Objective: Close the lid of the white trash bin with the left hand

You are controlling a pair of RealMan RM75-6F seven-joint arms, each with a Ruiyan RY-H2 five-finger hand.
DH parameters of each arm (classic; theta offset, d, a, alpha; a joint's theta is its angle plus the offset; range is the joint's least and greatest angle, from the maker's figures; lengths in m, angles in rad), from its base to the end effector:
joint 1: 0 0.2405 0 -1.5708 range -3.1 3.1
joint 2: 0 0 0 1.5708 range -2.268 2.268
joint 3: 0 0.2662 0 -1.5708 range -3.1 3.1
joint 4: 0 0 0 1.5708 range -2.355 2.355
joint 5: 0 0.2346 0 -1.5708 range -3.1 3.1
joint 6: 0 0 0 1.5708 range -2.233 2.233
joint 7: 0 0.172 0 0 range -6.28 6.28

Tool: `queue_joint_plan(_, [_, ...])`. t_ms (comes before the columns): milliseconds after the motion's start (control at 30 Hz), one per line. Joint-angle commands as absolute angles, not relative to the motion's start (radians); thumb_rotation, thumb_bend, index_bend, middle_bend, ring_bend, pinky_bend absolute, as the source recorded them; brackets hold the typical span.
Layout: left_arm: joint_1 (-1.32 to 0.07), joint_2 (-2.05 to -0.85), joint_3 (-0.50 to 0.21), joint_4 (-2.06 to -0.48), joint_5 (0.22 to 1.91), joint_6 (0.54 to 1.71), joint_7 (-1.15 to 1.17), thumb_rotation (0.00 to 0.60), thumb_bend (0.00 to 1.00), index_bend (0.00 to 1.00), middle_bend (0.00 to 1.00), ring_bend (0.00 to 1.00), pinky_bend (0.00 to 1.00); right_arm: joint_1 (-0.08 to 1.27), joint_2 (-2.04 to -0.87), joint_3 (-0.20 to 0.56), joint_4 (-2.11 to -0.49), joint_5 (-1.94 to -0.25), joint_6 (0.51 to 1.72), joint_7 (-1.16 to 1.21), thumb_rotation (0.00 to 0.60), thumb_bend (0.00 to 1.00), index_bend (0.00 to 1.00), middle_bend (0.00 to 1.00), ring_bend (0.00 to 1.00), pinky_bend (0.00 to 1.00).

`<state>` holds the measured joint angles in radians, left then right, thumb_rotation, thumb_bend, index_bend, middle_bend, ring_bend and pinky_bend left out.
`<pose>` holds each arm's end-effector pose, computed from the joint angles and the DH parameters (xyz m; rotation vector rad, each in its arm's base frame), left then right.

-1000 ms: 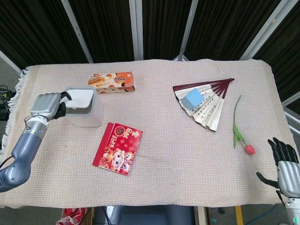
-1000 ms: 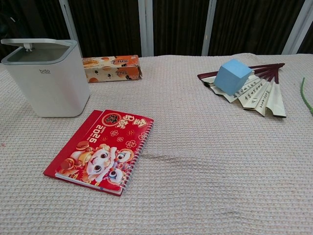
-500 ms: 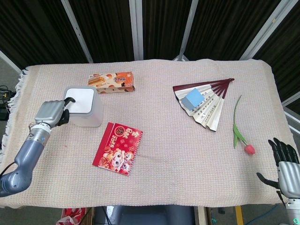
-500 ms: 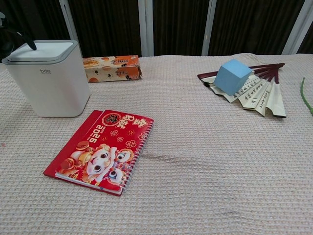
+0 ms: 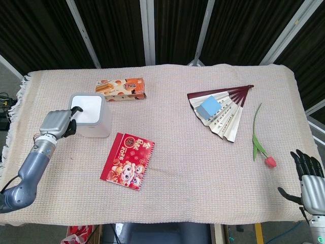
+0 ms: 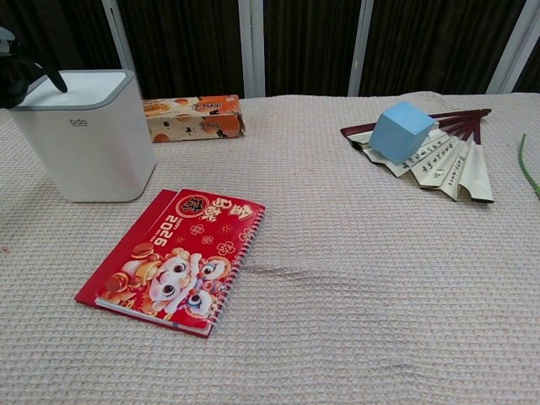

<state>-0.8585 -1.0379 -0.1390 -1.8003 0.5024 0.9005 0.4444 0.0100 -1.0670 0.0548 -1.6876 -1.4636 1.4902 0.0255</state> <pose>-0.1997 0.4058 0.0959 -1.5836 -1.1573 -0.6045 -0.3373 -0.1872 0.1544 1.2900 -0.9909 0.8784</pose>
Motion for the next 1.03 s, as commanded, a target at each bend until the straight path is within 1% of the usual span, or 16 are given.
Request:
queue_joint_plan(33, [-0.863, -1.035, -0.134, -1.802, 0.496, 0.897, 0.45, 0.6, 0.77, 0.25, 1.0, 0.94, 1.0, 0.01, -1.067, 0.055, -1.689, -1.463, 1.489, 0.027, 0.6, 0.19, 0.0, 0.0, 0.0, 0.0])
queue_joint_plan(100, [-0.864, -1.034, -0.139, -1.805, 0.499, 0.904, 0.445, 0.6, 0.77, 0.24, 1.0, 0.94, 1.0, 0.01, -1.066, 0.055, -1.688, -1.463, 1.491, 0.027, 0.6, 0.19, 0.0, 0.0, 0.0, 0.0])
queue_joint_plan(267, [-0.847, -1.005, -0.184, -1.84, 0.554, 0.954, 0.388, 0.6, 0.76, 0.21, 1.0, 0.93, 1.0, 0.009, -1.066, 0.054, -1.687, -1.467, 1.493, 0.025, 0.6, 0.19, 0.0, 0.0, 0.0, 0.0])
queue_joint_plan(300, [-0.842, -0.99, -0.194, -1.854, 0.565, 0.966, 0.376, 0.6, 0.75, 0.21, 0.99, 0.91, 1.0, 0.009, -1.067, 0.053, -1.686, -1.469, 1.494, 0.024, 0.6, 0.19, 0.0, 0.0, 0.0, 0.0])
queue_joint_plan(367, [-0.823, -0.956, -0.215, -1.891, 0.597, 0.996, 0.344, 0.6, 0.7, 0.19, 0.92, 0.84, 0.99, 0.009, -1.067, 0.052, -1.685, -1.472, 1.494, 0.023, 0.6, 0.19, 0.0, 0.0, 0.0, 0.0])
queue_joint_plan(400, [-0.814, -0.944, -0.218, -1.904, 0.611, 1.004, 0.334, 0.6, 0.65, 0.15, 0.84, 0.77, 0.97, 0.009, -1.067, 0.052, -1.685, -1.474, 1.495, 0.023, 0.6, 0.19, 0.0, 0.0, 0.0, 0.0])
queue_joint_plan(467, [-0.777, -0.911, -0.211, -1.946, 0.675, 1.042, 0.315, 0.6, 0.54, 0.07, 0.64, 0.63, 0.86, 0.009, -1.067, 0.052, -1.682, -1.477, 1.498, 0.023, 0.6, 0.19, 0.0, 0.0, 0.0, 0.0])
queue_joint_plan(533, [-0.727, -0.89, -0.189, -1.984, 0.755, 1.094, 0.297, 0.6, 0.4, 0.01, 0.34, 0.39, 0.63, 0.008, -1.067, 0.052, -1.679, -1.479, 1.501, 0.025, 0.6, 0.2, 0.0, 0.0, 0.0, 0.0])
queue_joint_plan(567, [-0.691, -0.886, -0.172, -2.001, 0.81, 1.132, 0.279, 0.6, 0.35, 0.0, 0.25, 0.3, 0.54, 0.008, -1.066, 0.053, -1.677, -1.48, 1.503, 0.025, 0.6, 0.19, 0.0, 0.0, 0.0, 0.0])
queue_joint_plan(600, [-0.655, -0.887, -0.154, -2.011, 0.866, 1.168, 0.261, 0.6, 0.29, 0.0, 0.13, 0.18, 0.42, 0.007, -1.066, 0.053, -1.674, -1.48, 1.505, 0.026, 0.6, 0.19, 0.0, 0.0, 0.0, 0.0])
queue_joint_plan(633, [-0.613, -0.892, -0.129, -2.012, 0.929, 1.212, 0.243, 0.6, 0.24, 0.0, 0.05, 0.09, 0.31, 0.006, -1.065, 0.053, -1.673, -1.481, 1.506, 0.026, 0.6, 0.19, 0.0, 0.0, 0.0, 0.0])
queue_joint_plan(700, [-0.543, -0.912, -0.085, -1.996, 1.031, 1.288, 0.213, 0.6, 0.19, 0.0, 0.0, 0.01, 0.17, 0.004, -1.064, 0.053, -1.67, -1.48, 1.509, 0.027, 0.6, 0.19, 0.0, 0.0, 0.0, 0.0])
queue_joint_plan(733, [-0.5, -0.928, -0.058, -1.977, 1.089, 1.332, 0.192, 0.6, 0.16, 0.0, 0.0, 0.0, 0.1, 0.003, -1.063, 0.054, -1.669, -1.48, 1.51, 0.027, 0.6, 0.19, 0.0, 0.0, 0.0, 0.0])
queue_joint_plan(800, [-0.432, -0.96, -0.012, -1.928, 1.187, 1.403, 0.157, 0.6, 0.14, 0.0, 0.0, 0.0, 0.05, 0.002, -1.062, 0.055, -1.669, -1.479, 1.515, 0.028, 0.6, 0.19, 0.0, 0.0, 0.0, 0.0])
queue_joint_plan(867, [-0.367, -0.985, 0.04, -1.874, 1.267, 1.457, 0.135, 0.6, 0.12, 0.0, 0.0, 0.0, 0.02, 0.001, -1.061, 0.056, -1.667, -1.48, 1.518, 0.023, 0.6, 0.19, 0.0, 0.0, 0.0, 0.0])
queue_joint_plan(1033, [-0.259, -1.018, 0.118, -1.784, 1.371, 1.534, 0.101, 0.6, 0.12, 0.0, 0.0, 0.0, 0.0, 0.001, -1.064, 0.056, -1.661, -1.484, 1.523, -0.001, 0.6, 0.19, 0.0, 0.0, 0.0, 0.0])
